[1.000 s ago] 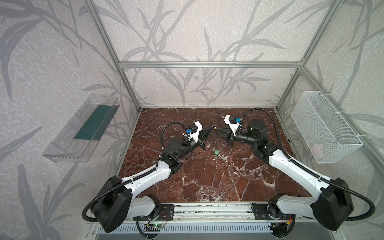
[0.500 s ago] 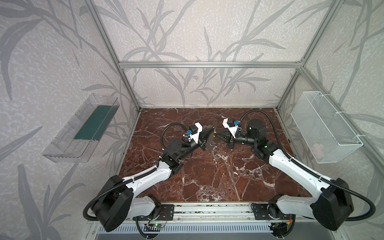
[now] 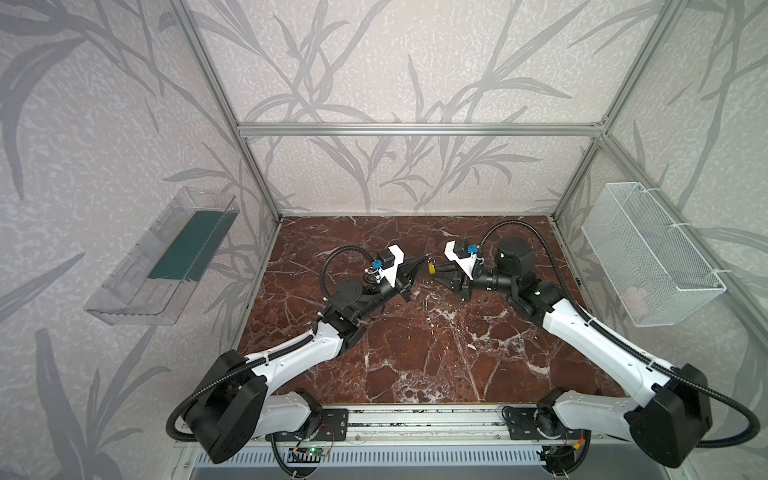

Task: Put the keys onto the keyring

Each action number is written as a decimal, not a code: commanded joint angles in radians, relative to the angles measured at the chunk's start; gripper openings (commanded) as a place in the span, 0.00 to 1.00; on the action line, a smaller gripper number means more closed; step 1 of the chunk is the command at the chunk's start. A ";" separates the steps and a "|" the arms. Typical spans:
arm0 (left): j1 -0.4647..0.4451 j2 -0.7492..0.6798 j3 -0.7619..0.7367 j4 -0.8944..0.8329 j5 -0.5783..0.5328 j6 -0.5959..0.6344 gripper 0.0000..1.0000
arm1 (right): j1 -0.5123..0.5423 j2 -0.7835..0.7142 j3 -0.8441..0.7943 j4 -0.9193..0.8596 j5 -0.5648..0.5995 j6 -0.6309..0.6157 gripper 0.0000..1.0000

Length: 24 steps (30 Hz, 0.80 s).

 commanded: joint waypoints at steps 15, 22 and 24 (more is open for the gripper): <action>0.000 -0.027 0.022 -0.013 0.165 -0.012 0.00 | -0.087 -0.026 0.002 0.124 -0.163 0.061 0.21; 0.000 -0.030 0.026 -0.014 0.195 -0.018 0.00 | -0.088 -0.014 -0.019 0.143 -0.243 0.068 0.17; 0.001 -0.031 0.026 -0.015 0.197 -0.018 0.00 | -0.088 -0.017 -0.026 0.142 -0.247 0.071 0.16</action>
